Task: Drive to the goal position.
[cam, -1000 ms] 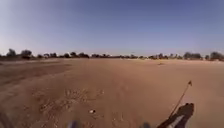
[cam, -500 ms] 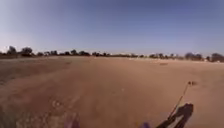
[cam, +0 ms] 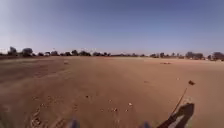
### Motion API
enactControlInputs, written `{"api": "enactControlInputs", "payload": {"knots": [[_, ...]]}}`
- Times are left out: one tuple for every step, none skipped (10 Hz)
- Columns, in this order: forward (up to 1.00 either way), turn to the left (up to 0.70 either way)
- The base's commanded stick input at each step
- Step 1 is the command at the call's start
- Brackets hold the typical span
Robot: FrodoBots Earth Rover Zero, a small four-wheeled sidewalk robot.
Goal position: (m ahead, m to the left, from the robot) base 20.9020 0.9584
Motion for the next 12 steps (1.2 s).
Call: {"api": "enactControlInputs", "payload": {"knots": [[1.0, 0.04], [1.0, 0.12], [1.0, 0.3], [1.0, 0.31], [1.0, 0.09], [1.0, 0.0], [1.0, 0.0], [1.0, 0.0], [1.0, 0.0], [1.0, 0.0], [1.0, 0.0], [1.0, 0.0]]}}
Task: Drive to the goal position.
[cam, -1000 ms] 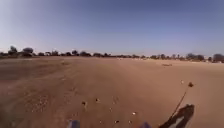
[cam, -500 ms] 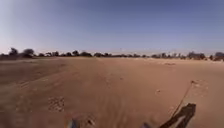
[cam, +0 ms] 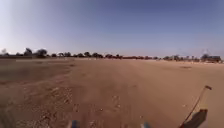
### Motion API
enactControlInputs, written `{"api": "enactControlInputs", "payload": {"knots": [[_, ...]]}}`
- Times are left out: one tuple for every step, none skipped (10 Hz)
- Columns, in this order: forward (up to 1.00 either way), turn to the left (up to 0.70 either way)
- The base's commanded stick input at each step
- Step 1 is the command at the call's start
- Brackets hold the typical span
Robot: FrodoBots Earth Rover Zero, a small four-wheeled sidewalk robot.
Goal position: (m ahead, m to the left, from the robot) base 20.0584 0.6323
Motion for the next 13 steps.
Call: {"api": "enactControlInputs", "payload": {"knots": [[1.0, 0.0], [1.0, 0.0], [1.0, 0.0], [1.0, 0.0], [1.0, -0.27], [1.0, -0.4], [1.0, -0.36], [1.0, -0.02], [1.0, 0.0], [1.0, 0.0], [1.0, 0.0], [1.0, 0.0], [1.0, 0.0]]}}
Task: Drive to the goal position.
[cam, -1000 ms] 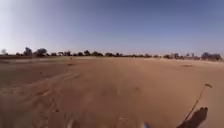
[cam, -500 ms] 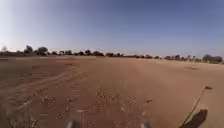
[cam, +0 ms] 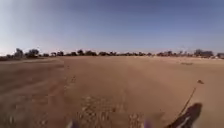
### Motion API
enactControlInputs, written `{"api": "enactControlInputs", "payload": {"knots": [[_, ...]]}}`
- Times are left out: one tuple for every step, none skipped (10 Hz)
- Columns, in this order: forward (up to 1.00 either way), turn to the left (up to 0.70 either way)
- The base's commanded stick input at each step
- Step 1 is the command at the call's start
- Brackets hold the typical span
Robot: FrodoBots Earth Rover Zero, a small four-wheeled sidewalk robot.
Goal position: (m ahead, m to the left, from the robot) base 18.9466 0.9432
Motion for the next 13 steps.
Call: {"api": "enactControlInputs", "payload": {"knots": [[1.0, 0.0], [1.0, 0.0], [1.0, 0.0], [1.0, 0.0], [1.0, -0.01], [1.0, -0.02], [1.0, -0.15], [1.0, -0.34], [1.0, -0.13], [1.0, 0.0], [1.0, 0.0], [1.0, 0.0], [1.0, 0.0]]}}
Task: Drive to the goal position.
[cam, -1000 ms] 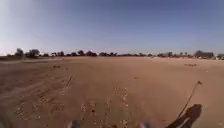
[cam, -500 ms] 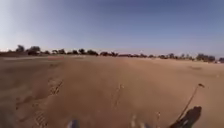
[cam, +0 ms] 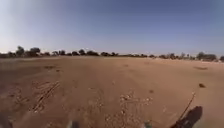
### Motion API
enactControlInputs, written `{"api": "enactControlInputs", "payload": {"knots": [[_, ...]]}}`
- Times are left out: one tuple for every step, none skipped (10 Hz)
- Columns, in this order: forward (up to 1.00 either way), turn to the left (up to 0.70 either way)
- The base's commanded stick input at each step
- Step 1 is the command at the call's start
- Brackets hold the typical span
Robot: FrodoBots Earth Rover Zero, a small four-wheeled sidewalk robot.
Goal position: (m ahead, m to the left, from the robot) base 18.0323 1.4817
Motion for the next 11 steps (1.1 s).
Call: {"api": "enactControlInputs", "payload": {"knots": [[1.0, 0.0], [1.0, 0.0], [1.0, 0.0], [1.0, 0.0], [1.0, 0.0], [1.0, 0.0], [1.0, 0.0], [1.0, 0.0], [1.0, 0.0], [1.0, 0.0], [1.0, 0.0]]}}
